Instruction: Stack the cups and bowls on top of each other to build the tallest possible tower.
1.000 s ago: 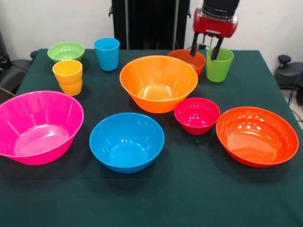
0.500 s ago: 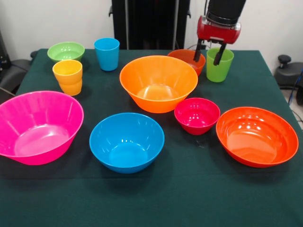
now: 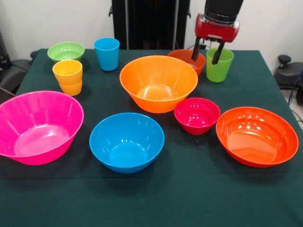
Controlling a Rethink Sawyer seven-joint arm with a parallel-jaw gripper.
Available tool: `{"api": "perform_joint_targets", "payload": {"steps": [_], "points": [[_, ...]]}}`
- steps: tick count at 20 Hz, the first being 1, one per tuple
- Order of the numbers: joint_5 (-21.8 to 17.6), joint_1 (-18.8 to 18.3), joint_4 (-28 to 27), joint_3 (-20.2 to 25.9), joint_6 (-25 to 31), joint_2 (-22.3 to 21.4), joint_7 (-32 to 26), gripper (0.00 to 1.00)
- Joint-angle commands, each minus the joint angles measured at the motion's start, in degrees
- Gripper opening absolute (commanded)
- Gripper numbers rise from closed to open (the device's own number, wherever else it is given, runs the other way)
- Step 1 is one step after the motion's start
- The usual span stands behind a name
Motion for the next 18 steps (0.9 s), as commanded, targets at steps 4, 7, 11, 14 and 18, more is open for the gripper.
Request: {"api": "perform_joint_targets", "payload": {"steps": [4,7,11,14,18], "points": [[0.3,-2.2,2.3,5.5,3.3,-6.8,4.5,1.00],[0.5,-2.1,2.8,5.5,4.3,-8.0,4.6,1.00],[0.5,-1.4,3.4,5.2,3.3,-7.7,5.5,1.00],[0.3,-0.6,4.7,4.8,1.8,-7.9,6.4,1.00],[-0.3,-0.1,5.7,4.4,0.0,-7.6,6.9,1.00]]}}
